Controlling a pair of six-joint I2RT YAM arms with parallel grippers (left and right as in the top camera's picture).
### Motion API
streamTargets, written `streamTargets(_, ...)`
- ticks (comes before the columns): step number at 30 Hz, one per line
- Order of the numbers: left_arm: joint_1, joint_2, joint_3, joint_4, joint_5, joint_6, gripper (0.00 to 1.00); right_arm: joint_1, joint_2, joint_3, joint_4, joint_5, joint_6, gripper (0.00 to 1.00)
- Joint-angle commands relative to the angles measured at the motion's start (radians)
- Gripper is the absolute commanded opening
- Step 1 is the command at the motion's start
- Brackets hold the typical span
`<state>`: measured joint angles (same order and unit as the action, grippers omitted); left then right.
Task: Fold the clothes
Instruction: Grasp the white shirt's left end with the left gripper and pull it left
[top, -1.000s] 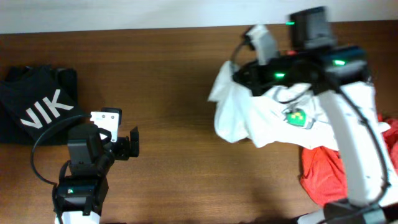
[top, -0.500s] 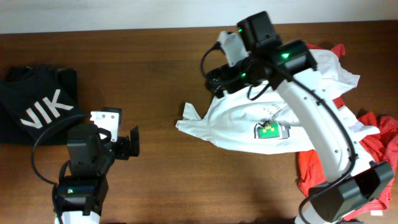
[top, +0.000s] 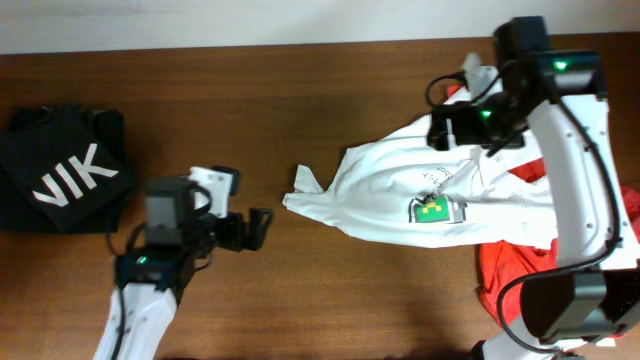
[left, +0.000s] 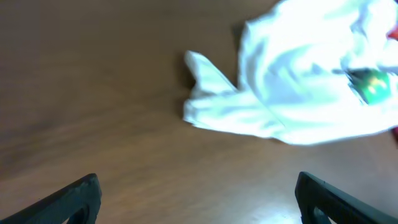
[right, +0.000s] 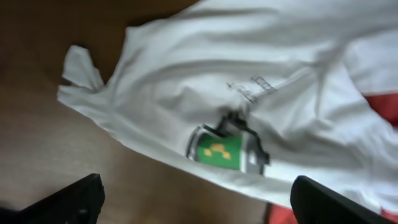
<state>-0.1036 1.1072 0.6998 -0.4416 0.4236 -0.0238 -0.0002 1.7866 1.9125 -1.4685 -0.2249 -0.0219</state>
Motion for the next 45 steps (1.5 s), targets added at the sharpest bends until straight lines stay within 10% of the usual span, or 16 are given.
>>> streamTargets(1,-0.093,0.125,0.019,0.06,0.078,-0.1,0.99,-0.066,-0.025,0.002,-0.033,0.012,0.008,0.99)
streamTargets(12,-0.31,0.47,0.019,0.375,0.077,-0.574,0.99,-0.132,-0.025,0.002,-0.087,0.013,0.004,0.99)
streamTargets(19,-0.381,0.615,0.019,0.549,0.073,-0.587,0.97,-0.132,-0.025,0.002,-0.088,0.013,0.004,0.99)
streamTargets(21,-0.393,0.633,0.019,0.563,0.036,-0.587,0.89,-0.132,-0.025,0.002,-0.088,0.013,0.004,0.99)
streamTargets(29,-0.42,0.65,0.019,0.675,-0.093,-0.586,0.03,-0.132,-0.025,0.002,-0.089,0.013,0.004,0.99)
streamTargets(45,-0.147,0.425,0.019,0.691,-0.156,-0.441,0.0,-0.132,-0.025,0.002,-0.088,0.047,0.005,0.99)
